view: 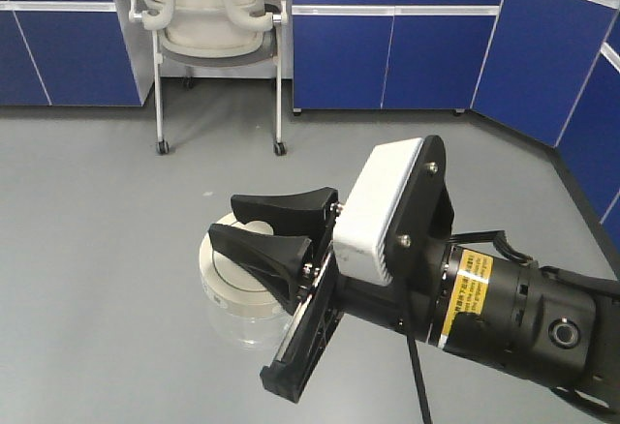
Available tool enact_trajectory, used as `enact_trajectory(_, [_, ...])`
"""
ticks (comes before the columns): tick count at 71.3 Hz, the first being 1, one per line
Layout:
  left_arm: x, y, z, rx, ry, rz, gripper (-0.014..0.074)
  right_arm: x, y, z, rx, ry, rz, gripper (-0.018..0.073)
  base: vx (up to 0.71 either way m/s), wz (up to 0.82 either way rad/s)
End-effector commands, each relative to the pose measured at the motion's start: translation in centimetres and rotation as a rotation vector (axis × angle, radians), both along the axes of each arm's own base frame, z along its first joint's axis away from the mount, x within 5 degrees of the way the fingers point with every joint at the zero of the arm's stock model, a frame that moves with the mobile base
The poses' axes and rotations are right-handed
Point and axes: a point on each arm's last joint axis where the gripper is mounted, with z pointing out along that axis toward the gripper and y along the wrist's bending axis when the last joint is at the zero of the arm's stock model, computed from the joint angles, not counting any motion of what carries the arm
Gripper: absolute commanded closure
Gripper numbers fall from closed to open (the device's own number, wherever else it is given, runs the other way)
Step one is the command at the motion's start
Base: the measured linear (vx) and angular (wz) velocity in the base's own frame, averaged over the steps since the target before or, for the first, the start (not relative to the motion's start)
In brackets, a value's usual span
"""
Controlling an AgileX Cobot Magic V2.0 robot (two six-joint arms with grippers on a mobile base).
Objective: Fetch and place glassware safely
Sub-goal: 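Carry the jar in the right gripper toward the black countertop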
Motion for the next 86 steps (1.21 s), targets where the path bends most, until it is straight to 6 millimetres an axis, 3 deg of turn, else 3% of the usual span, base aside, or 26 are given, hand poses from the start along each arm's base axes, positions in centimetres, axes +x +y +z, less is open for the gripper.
enact_trajectory(1, [0.01,-0.1,1.4,-0.019,-0.083,-0.012,0.0603,-0.48,-0.17,2.4,0.116,-0.057,0.033,0.0563,0.56,0.0])
enact_trajectory(52, [0.01,-0.1,1.4,-0.019,-0.083,-0.012,0.0603,-0.44,-0.2,2.41,0.117,-0.057,0.031,0.0563,0.48,-0.01])
enact_trajectory(86, [0.01,-0.1,1.4,-0.019,-0.083,-0.012,0.0603,-0.44,-0.2,2.41,0.117,-0.057,0.031,0.0563,0.24,-0.47])
